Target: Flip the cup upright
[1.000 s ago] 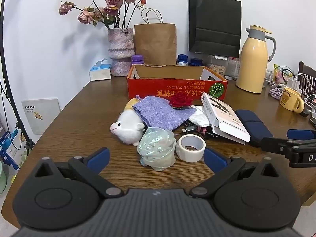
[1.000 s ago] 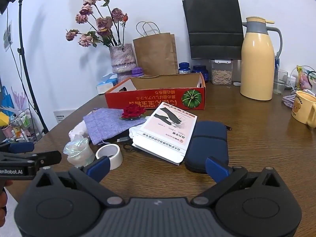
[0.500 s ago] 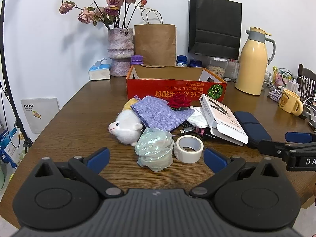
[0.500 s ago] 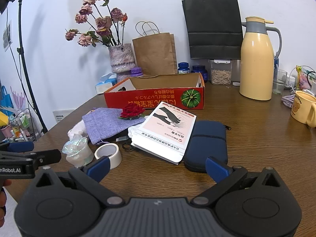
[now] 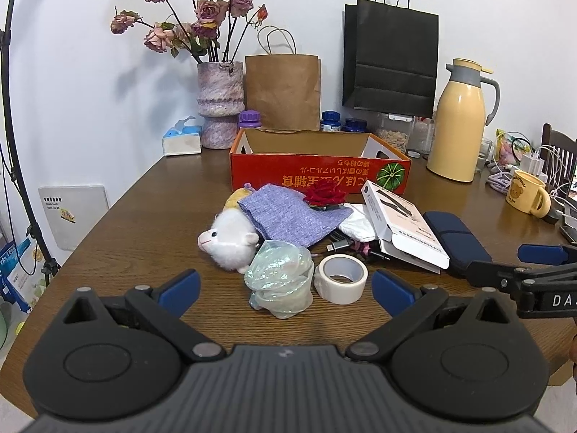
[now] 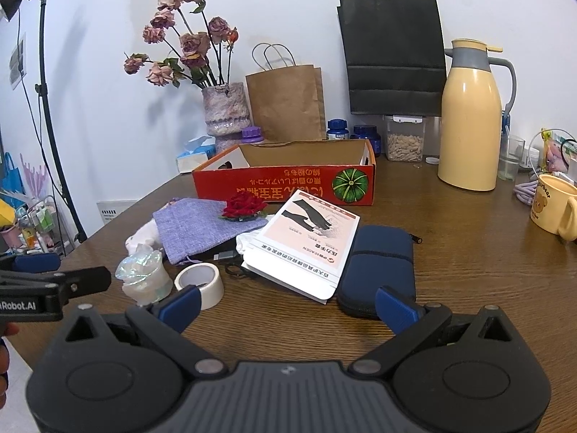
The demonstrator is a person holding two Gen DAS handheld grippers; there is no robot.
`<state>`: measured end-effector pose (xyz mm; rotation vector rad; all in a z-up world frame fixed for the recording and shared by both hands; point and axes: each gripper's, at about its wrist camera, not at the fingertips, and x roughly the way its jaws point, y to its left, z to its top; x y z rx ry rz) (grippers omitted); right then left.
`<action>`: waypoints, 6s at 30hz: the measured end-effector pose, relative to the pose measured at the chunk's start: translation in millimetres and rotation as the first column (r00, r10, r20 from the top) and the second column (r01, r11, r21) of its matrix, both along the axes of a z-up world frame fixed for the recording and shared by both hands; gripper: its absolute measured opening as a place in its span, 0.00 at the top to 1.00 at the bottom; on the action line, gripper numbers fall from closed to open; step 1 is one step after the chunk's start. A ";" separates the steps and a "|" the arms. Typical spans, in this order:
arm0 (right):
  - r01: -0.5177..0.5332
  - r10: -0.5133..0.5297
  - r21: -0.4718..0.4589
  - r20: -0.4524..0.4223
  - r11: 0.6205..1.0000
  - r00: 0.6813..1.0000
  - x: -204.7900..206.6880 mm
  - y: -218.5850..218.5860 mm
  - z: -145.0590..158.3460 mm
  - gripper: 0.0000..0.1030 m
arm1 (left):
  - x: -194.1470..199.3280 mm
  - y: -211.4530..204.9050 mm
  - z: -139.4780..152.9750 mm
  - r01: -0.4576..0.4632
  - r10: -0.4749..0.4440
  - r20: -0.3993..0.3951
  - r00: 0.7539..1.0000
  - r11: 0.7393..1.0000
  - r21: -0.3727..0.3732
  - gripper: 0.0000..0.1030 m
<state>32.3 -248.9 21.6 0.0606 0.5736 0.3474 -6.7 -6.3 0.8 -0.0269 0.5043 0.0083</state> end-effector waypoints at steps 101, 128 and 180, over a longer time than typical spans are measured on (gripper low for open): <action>0.000 0.002 -0.057 0.034 0.998 0.999 5.8 12.2 -9.3 0.00 | 20.8 8.2 -17.7 -0.033 0.033 -0.026 0.999 0.999 -0.004 0.00; -0.047 0.048 -0.072 0.009 0.996 0.999 37.1 40.1 -31.0 0.00 | 76.4 15.4 -48.4 0.008 -0.012 -0.094 0.995 0.999 -0.044 0.58; -0.179 0.178 -0.068 -0.022 0.981 0.984 59.3 125.7 -21.9 0.53 | 71.6 67.2 -0.6 -0.032 0.032 0.009 0.999 0.999 0.000 0.59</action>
